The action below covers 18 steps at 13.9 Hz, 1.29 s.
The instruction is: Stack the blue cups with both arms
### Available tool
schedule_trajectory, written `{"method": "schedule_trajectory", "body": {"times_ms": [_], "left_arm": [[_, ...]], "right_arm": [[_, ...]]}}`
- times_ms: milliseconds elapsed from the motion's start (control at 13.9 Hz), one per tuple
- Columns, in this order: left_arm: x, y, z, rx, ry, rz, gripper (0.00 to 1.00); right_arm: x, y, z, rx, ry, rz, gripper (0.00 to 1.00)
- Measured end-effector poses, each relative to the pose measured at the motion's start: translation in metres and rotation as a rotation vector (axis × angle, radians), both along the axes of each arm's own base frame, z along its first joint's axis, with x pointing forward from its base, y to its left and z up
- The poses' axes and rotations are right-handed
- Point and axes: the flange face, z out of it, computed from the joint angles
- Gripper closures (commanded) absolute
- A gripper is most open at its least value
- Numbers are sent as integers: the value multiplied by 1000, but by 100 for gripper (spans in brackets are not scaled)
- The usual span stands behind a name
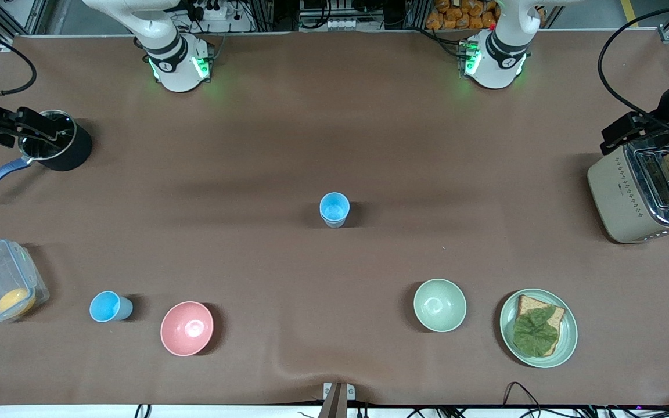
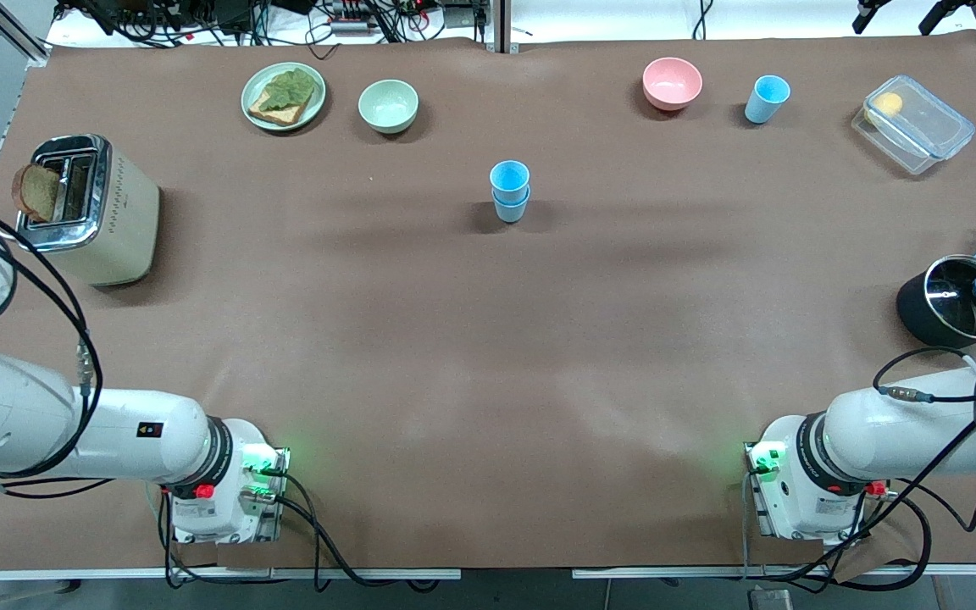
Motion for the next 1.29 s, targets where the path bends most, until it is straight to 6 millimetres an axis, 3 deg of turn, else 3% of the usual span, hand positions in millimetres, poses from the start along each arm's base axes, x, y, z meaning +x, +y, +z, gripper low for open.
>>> {"method": "schedule_trajectory", "body": {"times_ms": [1293], "left_arm": [[-2,-4,1,1,15,-7,0]], "right_arm": [[0,1,-5,0,11,4,0]]}}
